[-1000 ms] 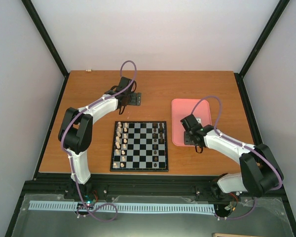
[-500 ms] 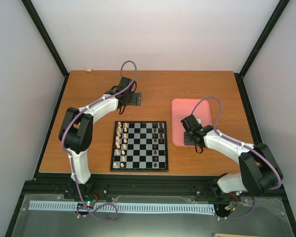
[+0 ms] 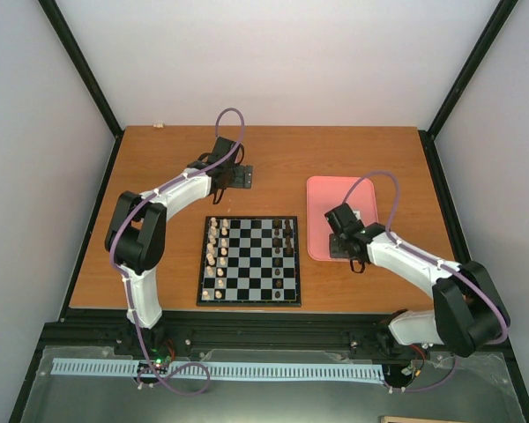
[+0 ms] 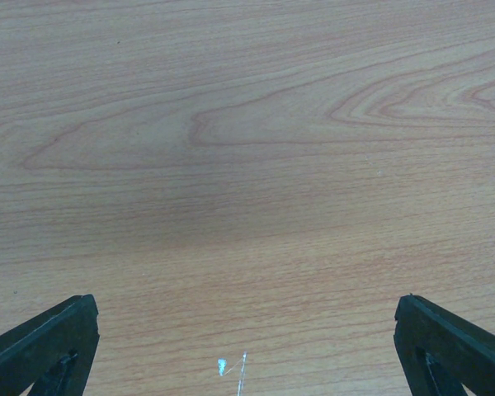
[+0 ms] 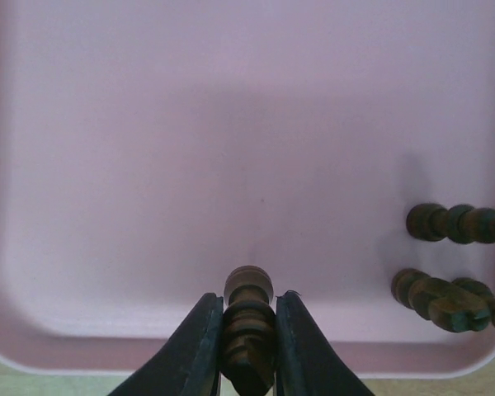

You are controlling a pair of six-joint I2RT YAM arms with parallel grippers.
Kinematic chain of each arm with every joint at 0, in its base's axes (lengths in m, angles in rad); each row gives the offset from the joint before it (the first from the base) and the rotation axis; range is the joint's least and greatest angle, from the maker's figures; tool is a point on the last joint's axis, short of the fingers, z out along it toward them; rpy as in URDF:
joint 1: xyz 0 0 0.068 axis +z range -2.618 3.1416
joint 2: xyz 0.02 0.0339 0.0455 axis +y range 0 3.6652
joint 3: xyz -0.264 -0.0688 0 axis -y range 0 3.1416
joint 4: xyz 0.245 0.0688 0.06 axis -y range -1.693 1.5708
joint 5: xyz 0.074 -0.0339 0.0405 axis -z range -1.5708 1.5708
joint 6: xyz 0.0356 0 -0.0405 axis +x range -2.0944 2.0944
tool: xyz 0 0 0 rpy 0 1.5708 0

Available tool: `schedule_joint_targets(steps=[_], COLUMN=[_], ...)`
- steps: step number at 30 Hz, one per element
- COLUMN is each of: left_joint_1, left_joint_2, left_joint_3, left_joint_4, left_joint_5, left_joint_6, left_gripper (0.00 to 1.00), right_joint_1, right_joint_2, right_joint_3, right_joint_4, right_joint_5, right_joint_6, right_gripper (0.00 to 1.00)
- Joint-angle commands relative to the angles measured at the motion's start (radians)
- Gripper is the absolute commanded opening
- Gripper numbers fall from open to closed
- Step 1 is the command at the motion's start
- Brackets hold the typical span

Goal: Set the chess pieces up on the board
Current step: Pick up the chess piece from the storage box, then place the chess piece on the chessboard.

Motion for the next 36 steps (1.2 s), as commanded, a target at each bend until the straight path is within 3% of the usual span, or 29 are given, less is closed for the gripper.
schedule_joint_targets(steps=[1, 10, 20, 36], left_joint_1=[0.003, 0.001, 0.001, 0.001], left_joint_2=[0.003, -0.014, -0.024, -0.008], left_joint_3=[0.037, 0.031, 0.025, 0.027], left_joint_4=[-0.014, -0.017, -0.008, -0.003], left_joint_5=[-0.007, -0.019, -0.005, -0.002], left_joint_6=[-0.015, -0.014, -0.017, -0.020], left_gripper=[1.00, 1.00, 1.00, 1.00], right_joint_1=[-0.002, 0.180, 0.365, 0.505], right_joint_2=[-0.056, -0.074, -0.003, 0.143], right_joint_3=[0.073, 0.239, 0.281, 0.278], right_joint_4=[-0.032, -0.141, -0.225, -0.146], right_joint_5=[0.007, 0.004, 0.023, 0.079], right_joint_6=[-0.023, -0.026, 0.043, 0.119], right_gripper=[0.09, 0.09, 0.09, 0.09])
